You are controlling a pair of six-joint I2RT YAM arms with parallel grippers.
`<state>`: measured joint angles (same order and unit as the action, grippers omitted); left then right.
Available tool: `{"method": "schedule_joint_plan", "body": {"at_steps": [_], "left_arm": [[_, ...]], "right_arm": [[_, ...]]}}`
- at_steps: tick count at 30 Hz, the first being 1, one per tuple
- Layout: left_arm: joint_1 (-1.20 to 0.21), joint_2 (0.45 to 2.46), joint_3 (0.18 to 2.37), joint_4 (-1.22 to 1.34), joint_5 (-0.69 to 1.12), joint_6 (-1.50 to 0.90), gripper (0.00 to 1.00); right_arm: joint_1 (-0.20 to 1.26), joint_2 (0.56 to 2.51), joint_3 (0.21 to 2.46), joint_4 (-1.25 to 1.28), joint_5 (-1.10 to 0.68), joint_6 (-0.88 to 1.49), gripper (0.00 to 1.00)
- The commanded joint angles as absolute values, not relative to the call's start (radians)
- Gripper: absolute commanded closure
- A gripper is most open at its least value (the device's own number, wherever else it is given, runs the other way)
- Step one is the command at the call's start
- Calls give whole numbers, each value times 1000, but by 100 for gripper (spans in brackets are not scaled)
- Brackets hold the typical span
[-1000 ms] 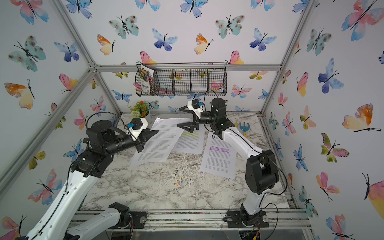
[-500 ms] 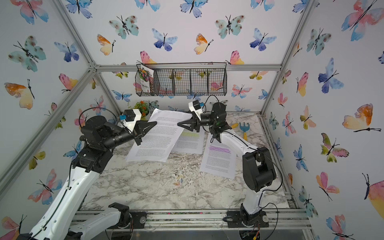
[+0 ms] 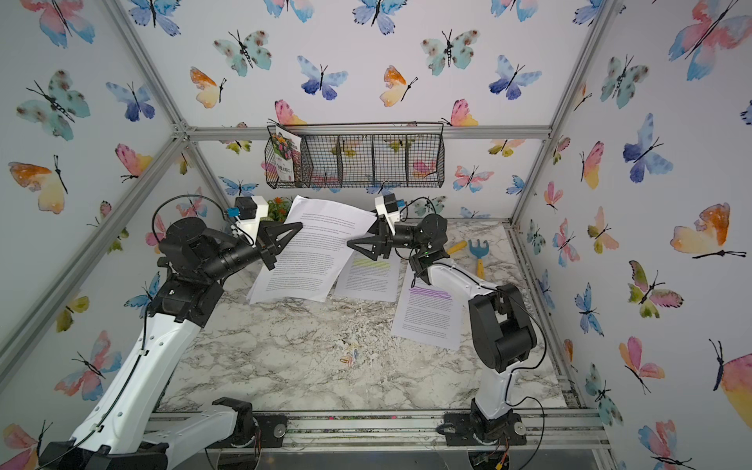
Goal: Unclip the paperclips from the documents
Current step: Pick up the document from the center of the board.
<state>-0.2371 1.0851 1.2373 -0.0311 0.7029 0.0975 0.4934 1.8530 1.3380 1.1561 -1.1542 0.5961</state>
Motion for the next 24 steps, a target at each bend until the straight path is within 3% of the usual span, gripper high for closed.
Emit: {"method": "schedule_joint_plan", "body": {"at_steps": [1,8,10,15,17,20,24], "left_arm": [[-233,1088,1280,72,734,24,100],[-233,1091,1290,78,712,11,100],[-233,1091,1288,78,705,2,100],[-232,1096,1293,37,659,-9,100],[-226,1114,1327,-33,627,-18,100],[-209,1171,1427,-207,583,-33,91],[-173,1263,1547,-378,577,-81,66]], "right_arm": [[516,1920,1385,1363,-1087,746,25],[542,1996,1473,1428,-1079,811,32],[542,1992,1466,1432,-1074,814,47],[541,1970,1456,1425,-1084,821,96],[541,1950,1450,1385,-1085,816,98],[541,1918,1439,1305,-1095,779,98],[541,1871,1442,1119,-1119,690,98]]}}
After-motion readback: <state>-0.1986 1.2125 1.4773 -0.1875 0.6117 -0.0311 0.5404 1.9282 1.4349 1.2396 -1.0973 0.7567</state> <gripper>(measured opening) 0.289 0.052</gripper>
